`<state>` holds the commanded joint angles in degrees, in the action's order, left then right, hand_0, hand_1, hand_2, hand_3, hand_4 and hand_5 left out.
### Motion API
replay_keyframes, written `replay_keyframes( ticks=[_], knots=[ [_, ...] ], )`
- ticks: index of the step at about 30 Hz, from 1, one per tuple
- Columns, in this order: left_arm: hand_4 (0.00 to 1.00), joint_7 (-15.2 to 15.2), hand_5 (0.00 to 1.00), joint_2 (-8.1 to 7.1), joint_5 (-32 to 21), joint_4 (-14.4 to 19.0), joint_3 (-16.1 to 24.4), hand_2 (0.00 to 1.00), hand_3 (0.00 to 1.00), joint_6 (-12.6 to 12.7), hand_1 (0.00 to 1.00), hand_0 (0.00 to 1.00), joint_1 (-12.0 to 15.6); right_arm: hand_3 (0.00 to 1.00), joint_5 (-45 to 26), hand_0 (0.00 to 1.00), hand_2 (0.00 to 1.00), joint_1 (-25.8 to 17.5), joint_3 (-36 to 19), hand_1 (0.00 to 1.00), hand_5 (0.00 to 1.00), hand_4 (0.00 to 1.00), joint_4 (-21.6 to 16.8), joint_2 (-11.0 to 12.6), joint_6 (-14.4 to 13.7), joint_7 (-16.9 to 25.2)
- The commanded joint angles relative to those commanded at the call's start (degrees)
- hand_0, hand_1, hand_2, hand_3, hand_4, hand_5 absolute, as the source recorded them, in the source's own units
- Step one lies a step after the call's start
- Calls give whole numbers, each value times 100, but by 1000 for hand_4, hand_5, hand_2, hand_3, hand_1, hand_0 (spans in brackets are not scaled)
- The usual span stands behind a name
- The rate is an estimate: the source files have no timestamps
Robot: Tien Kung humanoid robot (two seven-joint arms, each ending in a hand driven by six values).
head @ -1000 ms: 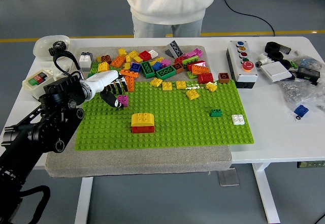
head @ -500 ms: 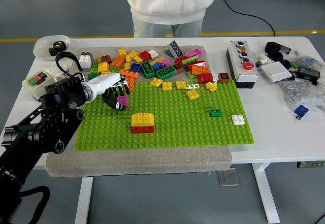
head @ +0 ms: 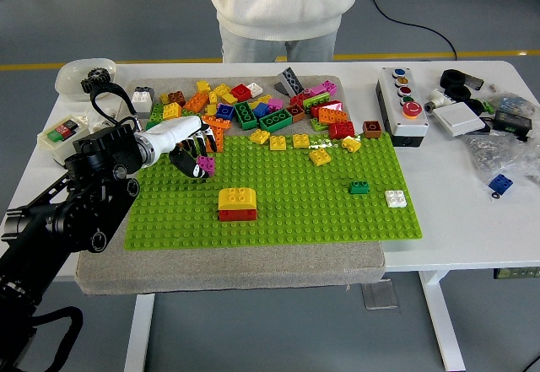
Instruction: Pick up the brick,pile it on top of brick,press brick,pick up the brick,pile it on top of brick,press brick
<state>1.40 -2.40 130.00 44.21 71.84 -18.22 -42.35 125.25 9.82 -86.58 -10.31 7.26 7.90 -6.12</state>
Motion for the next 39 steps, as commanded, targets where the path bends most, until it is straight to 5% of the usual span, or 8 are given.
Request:
replay_keyframes(
  ticks=[39],
  knots=[
    [887, -56, 2, -70, 0, 258, 368, 453, 521, -267, 443, 499, 73, 589, 4, 740, 713, -22, 19, 646, 376, 809, 0, -6, 1, 0]
  ],
)
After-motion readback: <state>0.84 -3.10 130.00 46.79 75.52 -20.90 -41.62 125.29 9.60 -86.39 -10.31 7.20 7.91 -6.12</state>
